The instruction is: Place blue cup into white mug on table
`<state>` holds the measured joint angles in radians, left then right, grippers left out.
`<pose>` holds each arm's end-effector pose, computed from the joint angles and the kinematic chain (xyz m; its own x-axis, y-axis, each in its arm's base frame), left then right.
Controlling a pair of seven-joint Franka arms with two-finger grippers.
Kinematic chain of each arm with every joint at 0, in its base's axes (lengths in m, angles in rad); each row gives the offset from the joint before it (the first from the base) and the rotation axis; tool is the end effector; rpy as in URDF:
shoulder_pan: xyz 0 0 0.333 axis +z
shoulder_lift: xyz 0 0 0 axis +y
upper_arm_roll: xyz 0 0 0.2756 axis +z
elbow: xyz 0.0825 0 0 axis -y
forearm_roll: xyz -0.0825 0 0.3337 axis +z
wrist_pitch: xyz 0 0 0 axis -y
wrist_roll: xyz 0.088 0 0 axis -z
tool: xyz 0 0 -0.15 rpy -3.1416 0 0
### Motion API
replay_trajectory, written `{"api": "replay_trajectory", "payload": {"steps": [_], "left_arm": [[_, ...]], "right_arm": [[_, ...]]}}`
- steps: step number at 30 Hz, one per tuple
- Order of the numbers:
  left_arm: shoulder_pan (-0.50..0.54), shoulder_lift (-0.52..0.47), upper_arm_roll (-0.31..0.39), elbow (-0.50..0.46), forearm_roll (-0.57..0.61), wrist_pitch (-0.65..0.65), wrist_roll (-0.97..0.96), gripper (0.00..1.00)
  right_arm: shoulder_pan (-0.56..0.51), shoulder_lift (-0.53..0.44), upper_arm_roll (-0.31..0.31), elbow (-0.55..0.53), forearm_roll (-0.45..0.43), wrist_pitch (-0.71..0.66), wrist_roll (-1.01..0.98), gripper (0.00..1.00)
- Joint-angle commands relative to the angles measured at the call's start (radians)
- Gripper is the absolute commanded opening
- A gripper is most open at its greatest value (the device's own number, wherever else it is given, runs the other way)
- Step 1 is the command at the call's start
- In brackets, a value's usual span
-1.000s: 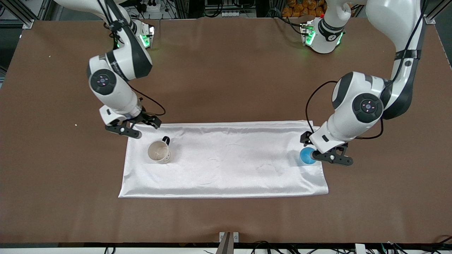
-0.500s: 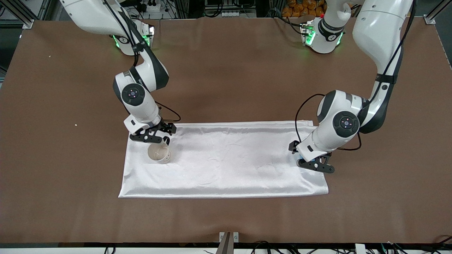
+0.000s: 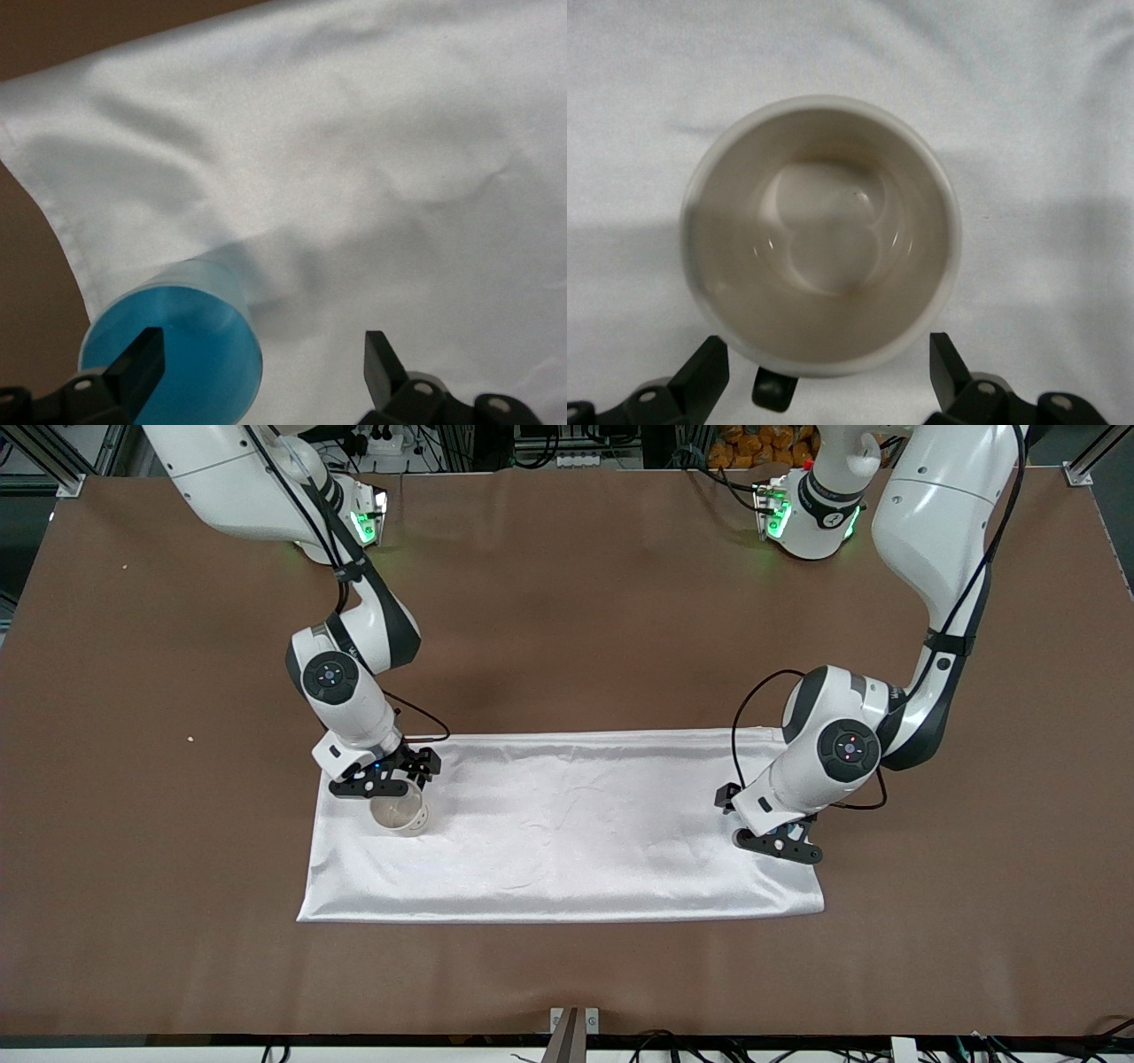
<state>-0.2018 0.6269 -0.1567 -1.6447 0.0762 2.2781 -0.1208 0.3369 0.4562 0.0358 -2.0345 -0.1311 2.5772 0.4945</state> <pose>0.5907 -0.2090 0.2102 0.9672 -0.2538 0.0113 -0.2540 -0.9666 0.0347 0.5255 0.2049 0.1869 0.9944 -0.0175 0.1041 -0.0192 -0.9997 0.0161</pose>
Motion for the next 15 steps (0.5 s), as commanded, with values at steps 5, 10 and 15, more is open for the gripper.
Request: {"api": "replay_trajectory", "payload": {"steps": [5, 10, 15], "left_arm": [[0.002, 0.020, -0.006, -0.009, 0.028, 0.003, -0.014, 1.00], [0.001, 0.025, -0.006, -0.015, 0.030, 0.001, -0.014, 1.00], [0.001, 0.028, -0.004, -0.015, 0.065, -0.003, -0.013, 0.76]], "right_arm": [[-0.038, 0.041, 0.009, 0.057, -0.021, 0.006, -0.056, 1.00], [-0.042, 0.041, 0.009, 0.057, -0.021, 0.014, -0.071, 0.99], [-0.039, 0.047, 0.009, 0.057, -0.022, 0.023, -0.073, 0.65]]}}
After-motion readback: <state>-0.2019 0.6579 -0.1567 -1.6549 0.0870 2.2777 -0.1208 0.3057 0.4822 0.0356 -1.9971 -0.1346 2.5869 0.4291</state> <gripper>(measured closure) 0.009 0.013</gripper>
